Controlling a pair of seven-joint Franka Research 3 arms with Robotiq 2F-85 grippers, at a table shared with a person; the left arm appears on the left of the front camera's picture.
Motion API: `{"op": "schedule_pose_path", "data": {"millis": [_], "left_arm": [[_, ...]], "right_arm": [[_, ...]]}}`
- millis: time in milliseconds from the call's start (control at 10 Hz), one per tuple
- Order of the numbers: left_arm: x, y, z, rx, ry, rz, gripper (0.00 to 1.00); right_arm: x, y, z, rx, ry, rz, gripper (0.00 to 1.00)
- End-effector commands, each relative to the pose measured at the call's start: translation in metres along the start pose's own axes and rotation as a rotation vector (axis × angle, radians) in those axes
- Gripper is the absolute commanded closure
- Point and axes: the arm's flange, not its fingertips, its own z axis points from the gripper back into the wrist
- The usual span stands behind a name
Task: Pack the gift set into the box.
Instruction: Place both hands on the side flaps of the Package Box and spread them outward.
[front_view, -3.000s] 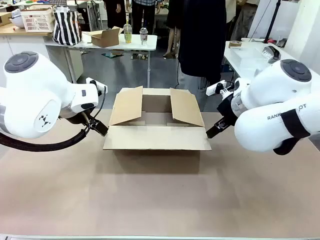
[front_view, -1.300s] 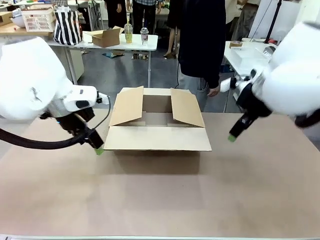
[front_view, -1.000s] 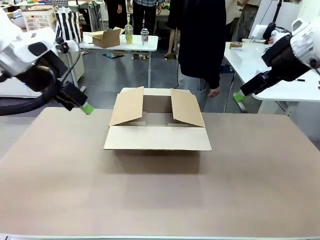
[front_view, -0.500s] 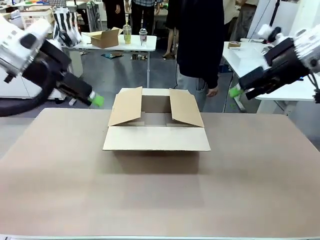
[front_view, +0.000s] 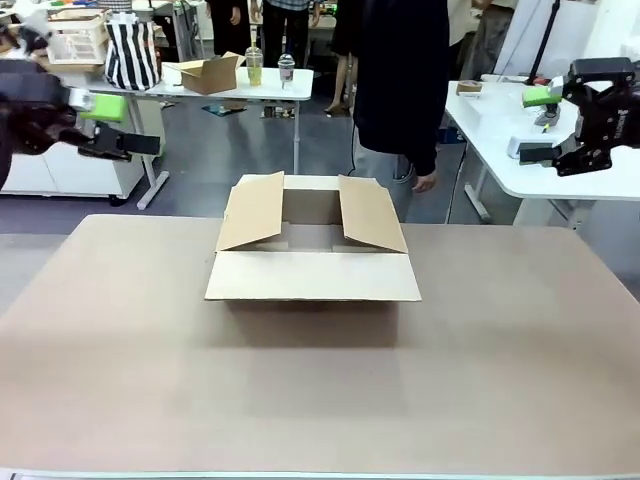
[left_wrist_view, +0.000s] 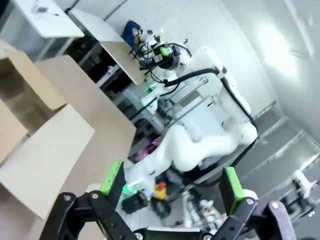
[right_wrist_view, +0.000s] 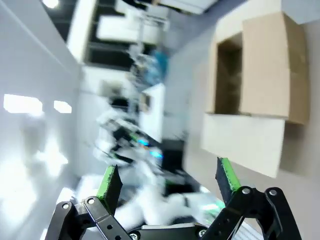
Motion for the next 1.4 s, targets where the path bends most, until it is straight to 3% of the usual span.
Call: {"op": "schedule_pose_path", "data": {"millis": [0, 800, 900, 1000, 1300], "left_arm": [[0.008, -0.018, -0.011, 0.035, 0.066, -0.12, 0.0], [0.009, -0.02, -0.01, 0.06, 0.089, -0.096, 0.0], [0.03, -0.023, -0.032, 0.183, 0.187, -0.023, 0.0], [0.053, -0.012, -0.054, 0.456, 0.252, 0.072, 0.0], [0.108, 0.051, -0.126, 0.789, 0.567, 0.248, 0.0]], "right_arm": [[-0.004, 0.012, -0.008, -0.105, 0.092, 0.112, 0.0], [-0.004, 0.012, -0.008, -0.105, 0.092, 0.112, 0.0], [-0.004, 0.012, -0.008, -0.105, 0.092, 0.112, 0.0], [-0.004, 0.012, -0.008, -0.105, 0.092, 0.112, 0.0], [-0.004, 0.012, -0.008, -0.105, 0.092, 0.112, 0.0]]}}
